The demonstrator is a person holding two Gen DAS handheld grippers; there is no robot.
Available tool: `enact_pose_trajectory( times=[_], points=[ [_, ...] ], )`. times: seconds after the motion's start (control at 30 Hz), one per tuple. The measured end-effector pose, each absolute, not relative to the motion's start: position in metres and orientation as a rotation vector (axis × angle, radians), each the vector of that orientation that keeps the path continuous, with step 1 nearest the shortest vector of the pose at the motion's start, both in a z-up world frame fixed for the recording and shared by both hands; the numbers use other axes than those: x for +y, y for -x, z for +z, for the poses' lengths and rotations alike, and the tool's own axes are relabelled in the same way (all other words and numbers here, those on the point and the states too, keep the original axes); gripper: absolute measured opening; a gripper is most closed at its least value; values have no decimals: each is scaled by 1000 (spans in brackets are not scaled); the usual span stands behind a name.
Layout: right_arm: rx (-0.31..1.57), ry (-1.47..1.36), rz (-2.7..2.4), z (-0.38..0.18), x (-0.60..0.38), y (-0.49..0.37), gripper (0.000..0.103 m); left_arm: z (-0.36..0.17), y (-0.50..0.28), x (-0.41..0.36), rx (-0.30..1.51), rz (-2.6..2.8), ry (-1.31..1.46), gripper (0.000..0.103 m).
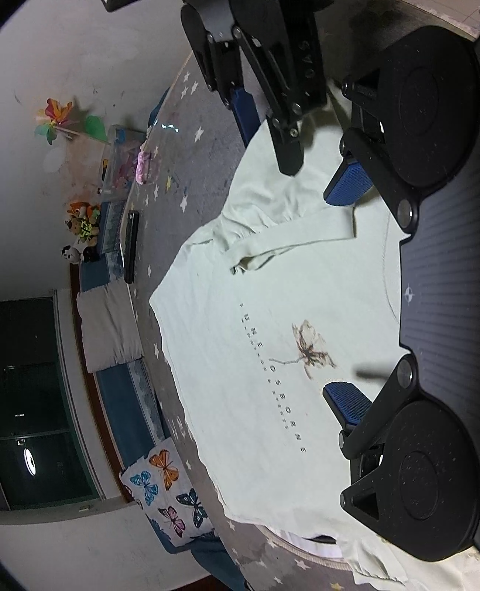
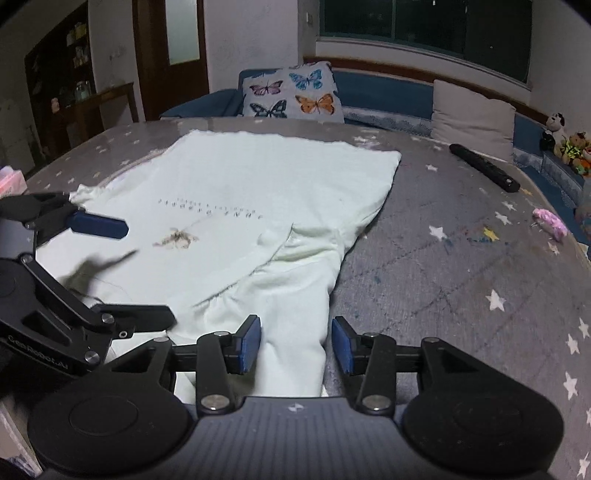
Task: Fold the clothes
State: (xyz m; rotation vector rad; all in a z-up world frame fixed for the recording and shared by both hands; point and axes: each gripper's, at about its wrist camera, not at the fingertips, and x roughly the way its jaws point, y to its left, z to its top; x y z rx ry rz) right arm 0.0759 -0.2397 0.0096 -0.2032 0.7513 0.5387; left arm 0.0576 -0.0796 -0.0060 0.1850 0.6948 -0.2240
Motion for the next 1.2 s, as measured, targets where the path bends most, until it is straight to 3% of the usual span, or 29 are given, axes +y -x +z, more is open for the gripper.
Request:
enact_pose_trajectory(
  times=[0.43, 0.57, 1.2],
  points=[
    [720, 219, 536, 7, -239, -55, 51, -1, -48, -56, 690, -151, -155, 103],
    [704, 220, 546, 10, -235, -52, 60, 1, -46, -47, 689, -125, -138, 103],
    [684, 227, 577, 20, -225, -44, 67, 18, -16, 27, 638, 95, -71, 103]
  ],
)
